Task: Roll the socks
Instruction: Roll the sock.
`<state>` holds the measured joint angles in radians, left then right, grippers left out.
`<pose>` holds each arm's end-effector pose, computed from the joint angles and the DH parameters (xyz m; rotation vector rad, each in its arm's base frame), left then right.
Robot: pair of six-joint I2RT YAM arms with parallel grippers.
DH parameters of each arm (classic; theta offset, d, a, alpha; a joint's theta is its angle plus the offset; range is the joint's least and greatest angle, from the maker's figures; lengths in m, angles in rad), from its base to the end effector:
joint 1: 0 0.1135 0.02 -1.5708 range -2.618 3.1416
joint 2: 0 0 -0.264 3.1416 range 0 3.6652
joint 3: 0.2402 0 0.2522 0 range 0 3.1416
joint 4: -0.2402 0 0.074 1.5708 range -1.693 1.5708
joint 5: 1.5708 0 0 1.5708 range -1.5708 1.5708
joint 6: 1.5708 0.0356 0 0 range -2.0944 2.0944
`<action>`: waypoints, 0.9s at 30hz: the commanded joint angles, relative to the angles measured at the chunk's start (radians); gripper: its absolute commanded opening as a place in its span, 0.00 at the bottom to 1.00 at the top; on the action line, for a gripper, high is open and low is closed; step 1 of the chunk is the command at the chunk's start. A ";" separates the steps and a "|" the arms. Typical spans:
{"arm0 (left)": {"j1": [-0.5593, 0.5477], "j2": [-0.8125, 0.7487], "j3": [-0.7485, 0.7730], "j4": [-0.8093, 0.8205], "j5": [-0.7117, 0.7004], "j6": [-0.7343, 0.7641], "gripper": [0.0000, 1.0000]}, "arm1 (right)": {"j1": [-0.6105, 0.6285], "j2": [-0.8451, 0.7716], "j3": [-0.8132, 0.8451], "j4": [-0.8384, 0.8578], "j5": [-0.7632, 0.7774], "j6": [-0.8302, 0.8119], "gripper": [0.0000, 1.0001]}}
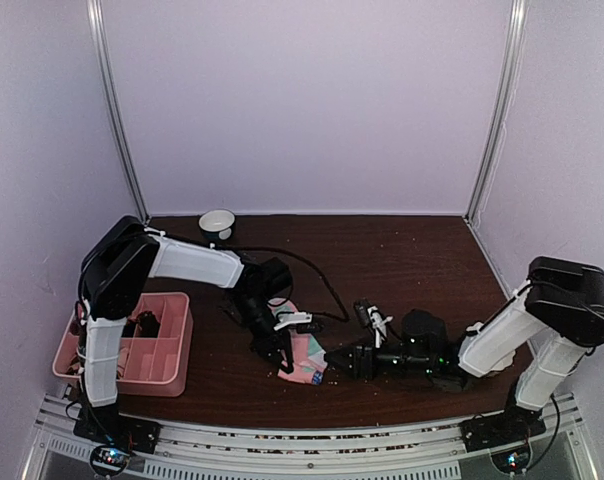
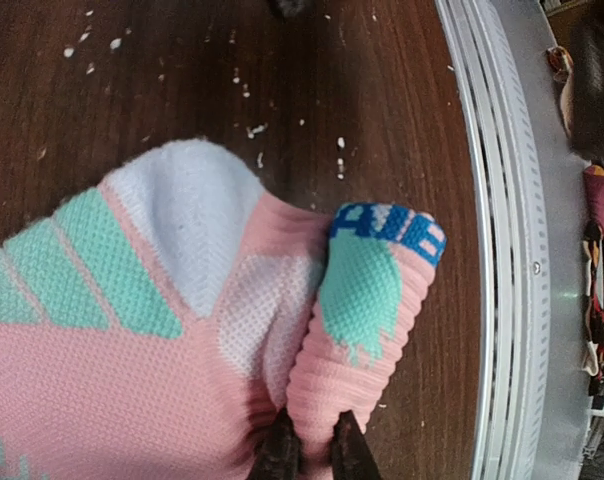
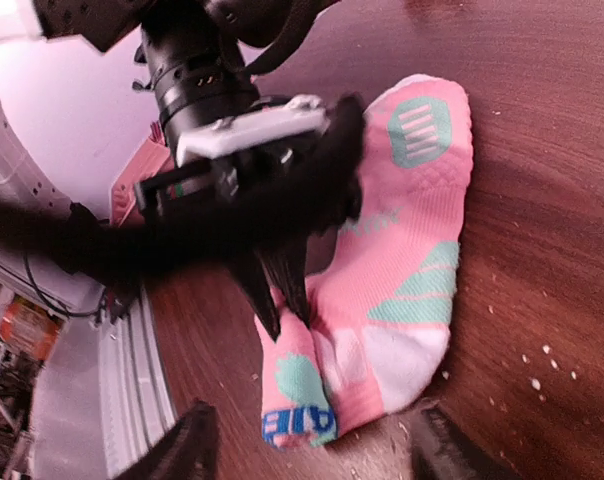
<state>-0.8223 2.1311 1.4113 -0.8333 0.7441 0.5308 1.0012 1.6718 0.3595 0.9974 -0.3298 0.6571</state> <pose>0.2449 -0.2991 0.1206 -1.7897 -2.2131 1.1025 0.1357 0.2333 0.1213 -0.6170 2.0505 1.3769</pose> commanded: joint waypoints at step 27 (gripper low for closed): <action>0.043 0.187 0.114 -0.189 -0.089 0.010 0.00 | 0.452 -0.071 0.124 -0.479 0.658 -1.022 0.62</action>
<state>-0.7860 2.2444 1.5433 -1.0126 0.8101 0.5179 1.4502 1.5166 0.3981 0.6266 0.3889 -0.0933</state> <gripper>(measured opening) 0.062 0.679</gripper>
